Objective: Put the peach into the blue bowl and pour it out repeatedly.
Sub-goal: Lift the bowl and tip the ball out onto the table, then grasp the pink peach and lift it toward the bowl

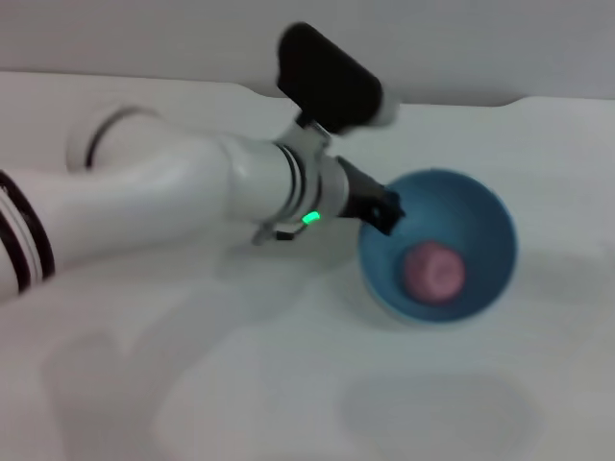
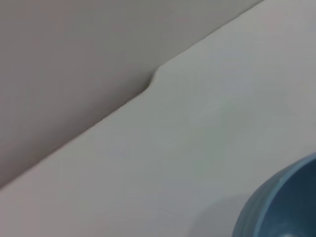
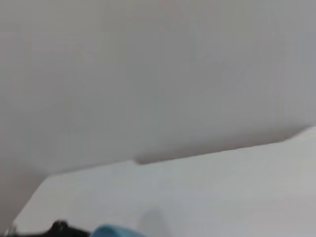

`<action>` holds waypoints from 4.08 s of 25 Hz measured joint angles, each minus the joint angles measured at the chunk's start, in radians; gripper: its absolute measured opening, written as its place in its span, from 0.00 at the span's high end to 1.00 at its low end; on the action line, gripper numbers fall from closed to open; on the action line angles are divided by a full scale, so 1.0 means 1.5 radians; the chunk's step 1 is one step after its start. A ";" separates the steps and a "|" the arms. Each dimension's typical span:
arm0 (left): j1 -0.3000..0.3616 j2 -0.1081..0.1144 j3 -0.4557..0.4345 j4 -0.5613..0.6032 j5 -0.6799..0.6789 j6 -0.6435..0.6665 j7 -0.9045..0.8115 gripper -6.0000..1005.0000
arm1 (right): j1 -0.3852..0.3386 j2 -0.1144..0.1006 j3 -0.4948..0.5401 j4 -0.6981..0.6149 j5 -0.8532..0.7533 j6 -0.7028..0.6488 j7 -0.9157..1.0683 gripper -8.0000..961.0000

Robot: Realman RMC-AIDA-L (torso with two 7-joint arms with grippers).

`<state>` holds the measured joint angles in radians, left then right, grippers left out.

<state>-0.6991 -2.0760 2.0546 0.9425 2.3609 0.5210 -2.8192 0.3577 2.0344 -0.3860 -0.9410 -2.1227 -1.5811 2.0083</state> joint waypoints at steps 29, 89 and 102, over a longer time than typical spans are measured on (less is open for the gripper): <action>0.109 -0.002 0.362 -0.143 0.007 -0.805 0.393 1.00 | -0.038 -0.013 0.048 0.072 0.002 -0.002 -0.020 0.49; 0.101 0.055 -0.582 0.107 -0.029 0.529 0.040 1.00 | 0.259 0.032 -0.712 0.259 0.113 0.357 -0.171 0.49; 0.060 0.032 -0.610 0.159 0.122 0.632 0.002 1.00 | 0.256 0.036 -0.832 0.304 0.246 0.459 -0.222 0.49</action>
<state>-0.6086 -2.0274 1.1390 1.1809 2.5438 1.4688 -2.8165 0.7411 2.0880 -1.6332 -0.4858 -1.7540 -0.8929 1.6753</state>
